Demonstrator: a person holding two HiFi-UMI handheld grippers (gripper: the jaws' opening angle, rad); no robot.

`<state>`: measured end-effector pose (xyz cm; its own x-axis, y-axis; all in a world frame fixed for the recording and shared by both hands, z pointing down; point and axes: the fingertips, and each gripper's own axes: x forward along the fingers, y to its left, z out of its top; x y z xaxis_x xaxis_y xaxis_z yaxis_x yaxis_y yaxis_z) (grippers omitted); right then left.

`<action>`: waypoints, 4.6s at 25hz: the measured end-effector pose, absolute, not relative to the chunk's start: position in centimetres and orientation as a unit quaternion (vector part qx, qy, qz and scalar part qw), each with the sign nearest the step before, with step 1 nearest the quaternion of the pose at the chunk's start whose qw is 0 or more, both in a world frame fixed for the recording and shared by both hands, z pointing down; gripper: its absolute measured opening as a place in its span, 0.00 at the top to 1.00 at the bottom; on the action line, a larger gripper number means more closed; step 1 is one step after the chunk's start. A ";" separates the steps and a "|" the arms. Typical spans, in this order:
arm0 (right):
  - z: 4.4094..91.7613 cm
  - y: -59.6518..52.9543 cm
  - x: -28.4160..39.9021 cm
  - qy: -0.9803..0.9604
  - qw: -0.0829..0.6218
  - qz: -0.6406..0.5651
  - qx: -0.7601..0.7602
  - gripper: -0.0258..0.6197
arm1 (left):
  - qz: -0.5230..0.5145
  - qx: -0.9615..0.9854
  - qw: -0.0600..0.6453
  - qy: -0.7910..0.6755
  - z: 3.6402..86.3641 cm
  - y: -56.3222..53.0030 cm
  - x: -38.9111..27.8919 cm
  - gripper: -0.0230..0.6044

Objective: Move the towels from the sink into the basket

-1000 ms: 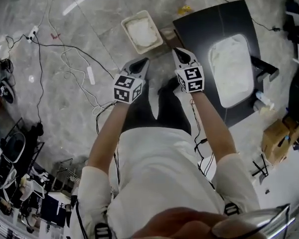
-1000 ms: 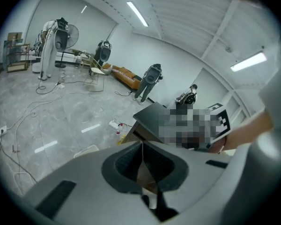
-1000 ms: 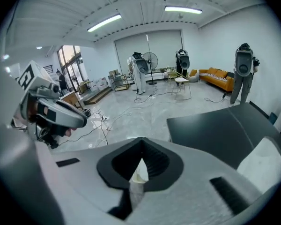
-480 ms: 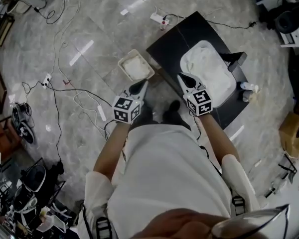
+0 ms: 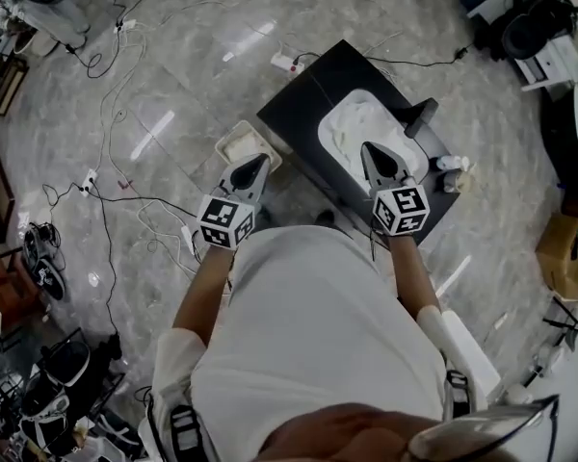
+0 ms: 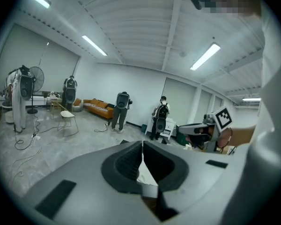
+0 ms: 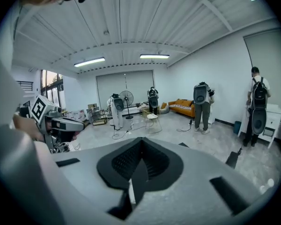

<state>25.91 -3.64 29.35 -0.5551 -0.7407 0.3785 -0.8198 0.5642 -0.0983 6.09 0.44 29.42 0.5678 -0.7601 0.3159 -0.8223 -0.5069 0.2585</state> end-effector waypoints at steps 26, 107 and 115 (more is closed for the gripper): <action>29.8 -2.3 37.6 -0.830 0.164 0.112 0.521 0.96 | 0.096 0.879 0.172 -0.435 29.0 0.5 14.4 0.95; 39.0 -1.7 36.4 -0.833 0.201 0.187 0.481 0.80 | 0.167 0.827 0.199 -0.499 36.4 6.9 5.8 0.95; 28.2 -1.2 31.5 -0.873 0.094 0.137 0.458 0.80 | 0.122 0.839 0.177 -0.500 30.8 6.6 4.8 0.95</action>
<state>31.48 -1.16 28.25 -0.5619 -0.7744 0.2908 -0.8263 0.5420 -0.1531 4.79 6.56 30.78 0.4705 -0.7954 0.3820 -0.8819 -0.4380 0.1741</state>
